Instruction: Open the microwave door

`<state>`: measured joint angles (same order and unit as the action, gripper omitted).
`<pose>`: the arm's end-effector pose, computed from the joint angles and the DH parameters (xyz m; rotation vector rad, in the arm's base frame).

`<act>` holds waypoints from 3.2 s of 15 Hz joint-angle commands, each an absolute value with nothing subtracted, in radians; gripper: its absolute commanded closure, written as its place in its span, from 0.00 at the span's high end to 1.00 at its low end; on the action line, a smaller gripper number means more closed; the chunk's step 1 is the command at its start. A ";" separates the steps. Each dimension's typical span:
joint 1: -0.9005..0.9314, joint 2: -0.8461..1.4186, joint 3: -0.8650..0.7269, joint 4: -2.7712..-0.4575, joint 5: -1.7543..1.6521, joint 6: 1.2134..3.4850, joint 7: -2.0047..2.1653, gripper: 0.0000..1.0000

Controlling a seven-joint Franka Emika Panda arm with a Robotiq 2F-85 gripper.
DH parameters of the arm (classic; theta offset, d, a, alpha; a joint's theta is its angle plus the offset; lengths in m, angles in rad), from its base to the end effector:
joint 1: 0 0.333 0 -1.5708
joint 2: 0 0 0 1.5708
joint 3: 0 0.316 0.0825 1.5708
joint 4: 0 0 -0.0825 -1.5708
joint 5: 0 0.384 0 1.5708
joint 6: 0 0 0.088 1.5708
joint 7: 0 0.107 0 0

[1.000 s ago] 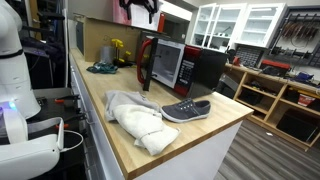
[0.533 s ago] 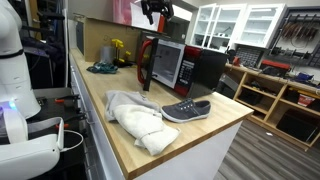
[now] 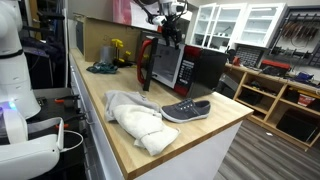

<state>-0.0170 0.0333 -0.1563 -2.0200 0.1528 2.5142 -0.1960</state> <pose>0.5887 -0.1035 0.4844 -3.0276 0.1192 -0.7304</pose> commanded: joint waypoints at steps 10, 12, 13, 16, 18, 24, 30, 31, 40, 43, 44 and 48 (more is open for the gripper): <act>-0.054 0.072 -0.100 -1.779 0.124 1.908 0.030 0.00; -0.048 0.077 -0.094 -1.800 0.100 1.883 0.044 0.00; -0.047 0.073 -0.092 -1.817 0.099 1.870 0.038 0.00; -0.042 0.057 -0.079 -1.851 0.127 1.833 0.025 0.00; -0.040 0.048 -0.067 -1.857 0.136 1.802 0.014 0.00; -0.030 0.008 -0.038 -1.867 0.156 1.730 -0.019 0.00; -0.004 -0.056 -0.007 -1.953 0.242 1.785 -0.061 0.00; 0.000 -0.063 -0.002 -1.964 0.264 1.791 -0.072 0.00; 0.051 -0.078 0.038 -1.970 0.385 1.791 -0.123 0.00; 0.061 -0.073 0.048 -1.961 0.374 1.820 -0.131 0.00; 0.064 -0.071 0.050 -1.958 0.374 1.830 -0.138 0.00; 0.078 -0.067 0.056 -1.951 0.370 1.869 -0.160 0.00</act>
